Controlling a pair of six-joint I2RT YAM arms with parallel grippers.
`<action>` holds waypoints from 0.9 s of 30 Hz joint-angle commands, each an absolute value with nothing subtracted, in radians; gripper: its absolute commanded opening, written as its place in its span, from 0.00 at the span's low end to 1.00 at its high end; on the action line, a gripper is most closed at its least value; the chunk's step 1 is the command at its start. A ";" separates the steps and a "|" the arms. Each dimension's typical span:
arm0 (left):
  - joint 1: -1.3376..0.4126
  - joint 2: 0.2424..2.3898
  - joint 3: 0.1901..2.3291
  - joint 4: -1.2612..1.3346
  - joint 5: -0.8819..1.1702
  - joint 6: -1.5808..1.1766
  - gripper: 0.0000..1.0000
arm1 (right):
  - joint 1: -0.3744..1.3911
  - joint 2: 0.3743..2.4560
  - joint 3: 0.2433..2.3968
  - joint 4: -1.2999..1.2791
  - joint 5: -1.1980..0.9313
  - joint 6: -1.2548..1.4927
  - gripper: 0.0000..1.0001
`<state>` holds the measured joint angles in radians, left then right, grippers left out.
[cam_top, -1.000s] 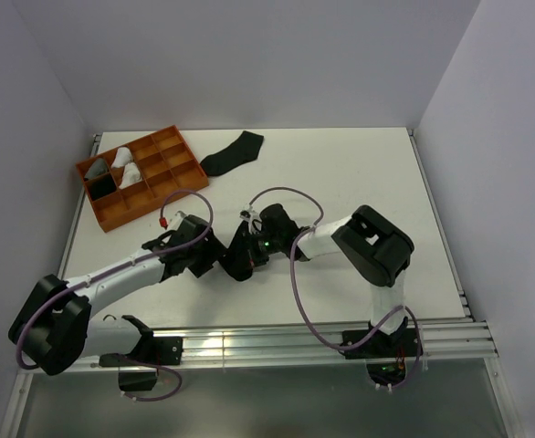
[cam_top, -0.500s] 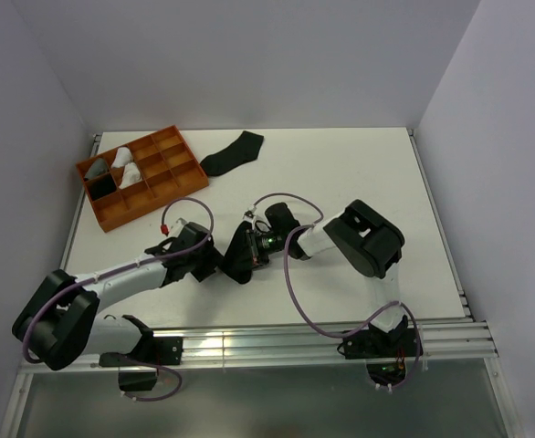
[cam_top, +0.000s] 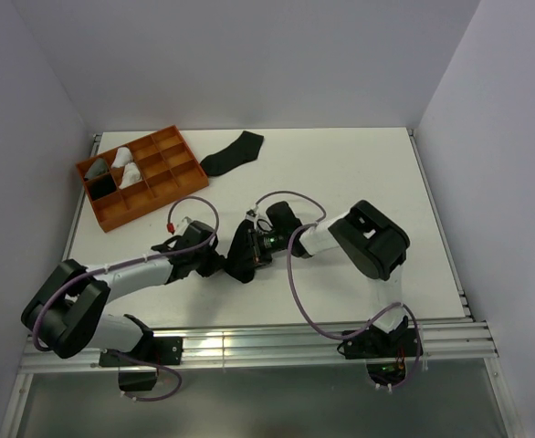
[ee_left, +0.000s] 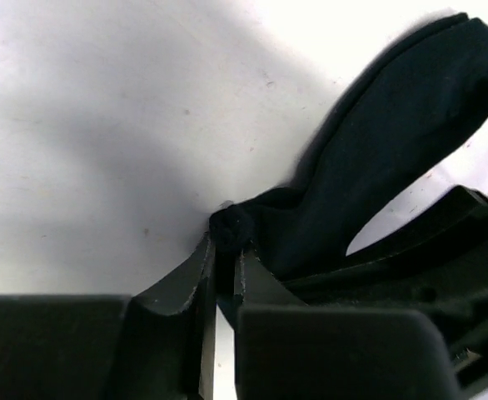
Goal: Roll the socks
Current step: Roll the sock at the center of the board.
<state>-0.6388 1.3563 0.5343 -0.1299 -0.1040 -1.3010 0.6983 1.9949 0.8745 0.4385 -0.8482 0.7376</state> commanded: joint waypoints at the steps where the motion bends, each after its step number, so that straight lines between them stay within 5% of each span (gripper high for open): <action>1: -0.647 1.402 0.564 -0.227 -0.101 -1.255 0.07 | 0.706 1.876 0.868 0.347 -0.744 0.618 0.23; 9: -0.647 1.454 0.715 -0.383 -0.121 -1.146 0.04 | 0.830 1.665 0.835 0.212 -0.360 0.371 0.50; 16: -0.647 1.482 0.796 -0.431 -0.109 -1.101 0.05 | 1.023 1.569 0.770 0.236 0.048 0.249 0.52; 27: -0.647 1.519 0.815 -0.433 -0.078 -1.091 0.05 | 1.177 1.631 0.842 0.233 0.236 0.130 0.50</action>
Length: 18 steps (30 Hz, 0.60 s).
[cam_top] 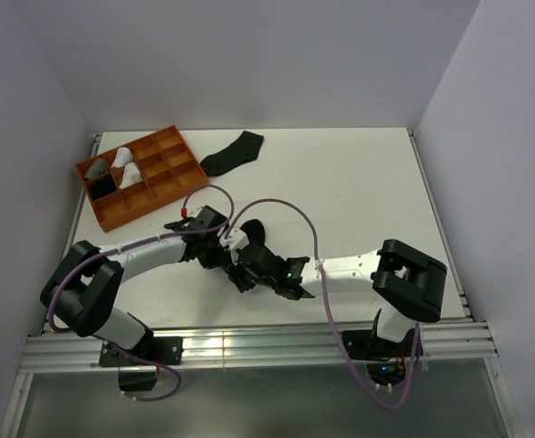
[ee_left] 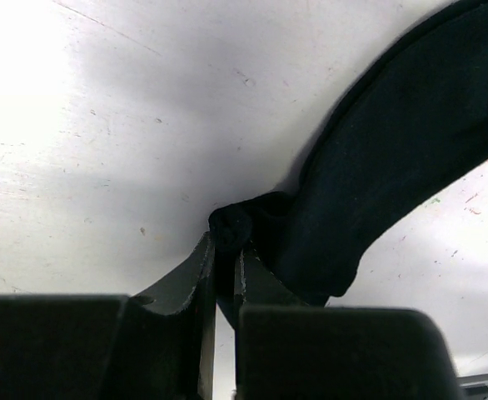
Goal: Roll the socks
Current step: Roll the sock at the center of the board.
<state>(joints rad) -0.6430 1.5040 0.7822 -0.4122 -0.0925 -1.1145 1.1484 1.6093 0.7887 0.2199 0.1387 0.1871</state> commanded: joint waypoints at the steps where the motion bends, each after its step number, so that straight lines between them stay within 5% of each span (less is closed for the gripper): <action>1: -0.647 1.519 0.813 -0.434 -0.077 -1.089 0.05 | 1.184 1.647 0.845 0.232 0.244 0.123 0.50; 18: -0.647 1.526 0.824 -0.434 -0.069 -1.062 0.06 | 1.243 1.828 0.888 0.178 0.462 0.095 0.39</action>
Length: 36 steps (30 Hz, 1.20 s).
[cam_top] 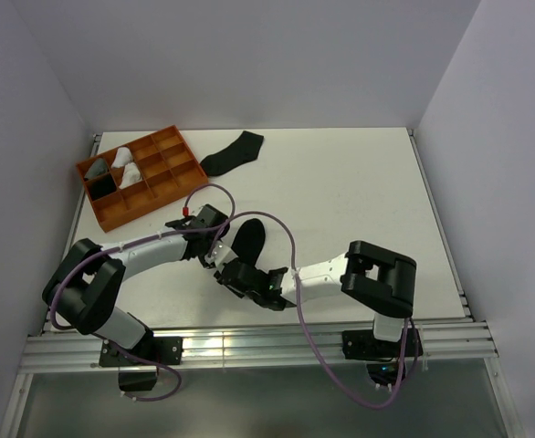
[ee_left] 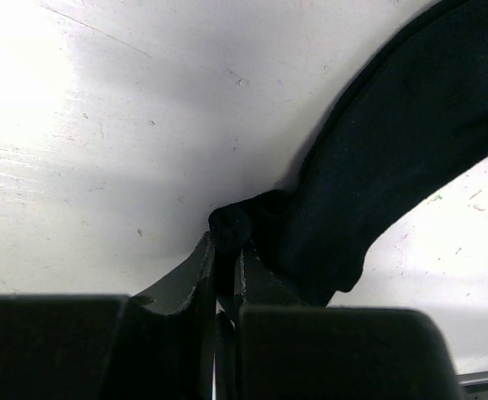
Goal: Roll the socks
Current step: Roll the sock at the center of the board.
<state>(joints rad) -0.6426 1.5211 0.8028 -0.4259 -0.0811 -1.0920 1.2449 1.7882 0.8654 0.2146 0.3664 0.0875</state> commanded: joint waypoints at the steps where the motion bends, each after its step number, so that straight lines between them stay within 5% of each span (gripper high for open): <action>1: -0.647 1.528 0.824 -0.433 -0.069 -1.058 0.06 | 1.243 1.833 0.890 0.173 0.475 0.097 0.38; 6: -0.647 1.552 0.841 -0.434 -0.052 -1.025 0.06 | 1.241 1.824 0.879 0.169 0.499 0.109 0.30; 8: -0.647 1.555 0.842 -0.433 -0.048 -1.019 0.06 | 1.239 1.827 0.885 0.160 0.497 0.118 0.13; 11: -0.647 1.543 0.845 -0.434 -0.054 -1.014 0.10 | 1.232 1.830 0.888 0.152 0.465 0.123 0.00; 16: -0.647 1.502 0.845 -0.440 -0.098 -1.032 0.22 | 1.183 1.761 0.877 0.156 0.226 0.188 0.00; 26: -0.621 1.393 0.799 -0.433 -0.173 -1.127 0.68 | 0.967 1.697 0.859 0.212 -0.289 0.399 0.00; 36: -0.606 1.253 0.640 -0.331 -0.144 -1.230 0.72 | 0.805 1.824 0.827 0.445 -0.693 0.630 0.00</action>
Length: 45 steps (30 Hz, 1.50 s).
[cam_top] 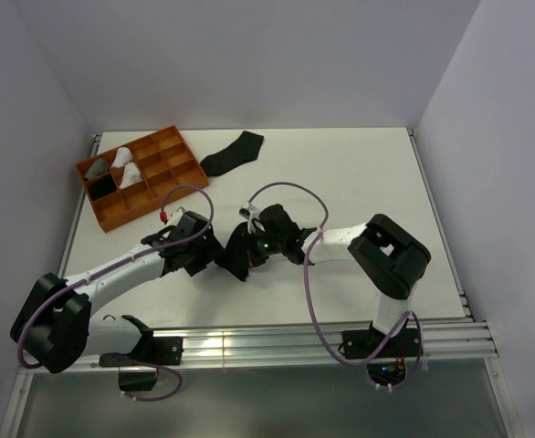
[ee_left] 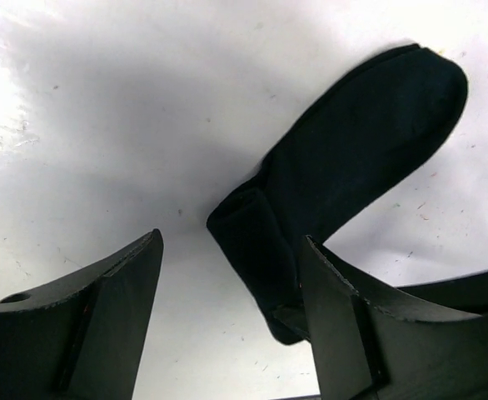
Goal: Roll the socks
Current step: Roll the sock at the center of the board.
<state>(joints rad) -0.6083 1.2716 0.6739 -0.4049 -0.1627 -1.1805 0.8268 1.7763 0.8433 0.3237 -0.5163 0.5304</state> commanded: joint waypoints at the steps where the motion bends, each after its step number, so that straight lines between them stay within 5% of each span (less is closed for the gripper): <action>1: -0.606 1.255 0.620 -0.321 -0.137 -1.233 0.71 | 0.790 1.835 0.827 0.460 -0.728 0.661 0.00; 21: -0.632 1.374 0.583 -0.252 -0.095 -1.262 0.53 | 0.707 1.979 0.818 0.525 -0.769 0.785 0.00; 25: -0.638 1.396 0.583 -0.253 -0.100 -1.259 0.40 | 0.698 1.982 0.810 0.537 -0.769 0.801 0.00; 29: -0.637 1.428 0.617 -0.287 -0.115 -1.221 0.17 | 0.701 1.933 0.807 0.488 -0.726 0.732 0.00; 31: -0.637 1.439 0.646 -0.314 -0.124 -1.201 0.15 | 0.701 1.890 0.807 0.428 -0.698 0.665 0.04; 37: -0.637 1.491 0.754 -0.408 -0.133 -1.097 0.09 | 0.722 1.732 0.785 0.312 -0.546 0.499 0.42; 40: -0.637 1.529 0.802 -0.433 -0.120 -1.042 0.09 | 0.773 1.642 0.784 0.239 -0.385 0.407 0.54; 45: -0.637 1.581 0.865 -0.463 -0.094 -0.994 0.09 | 0.937 1.529 0.762 0.192 -0.060 0.260 0.58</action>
<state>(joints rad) -0.6346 1.5440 0.8173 -0.3992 -0.0986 -1.0672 0.8513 1.5909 0.7788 0.2401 -0.3061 0.4053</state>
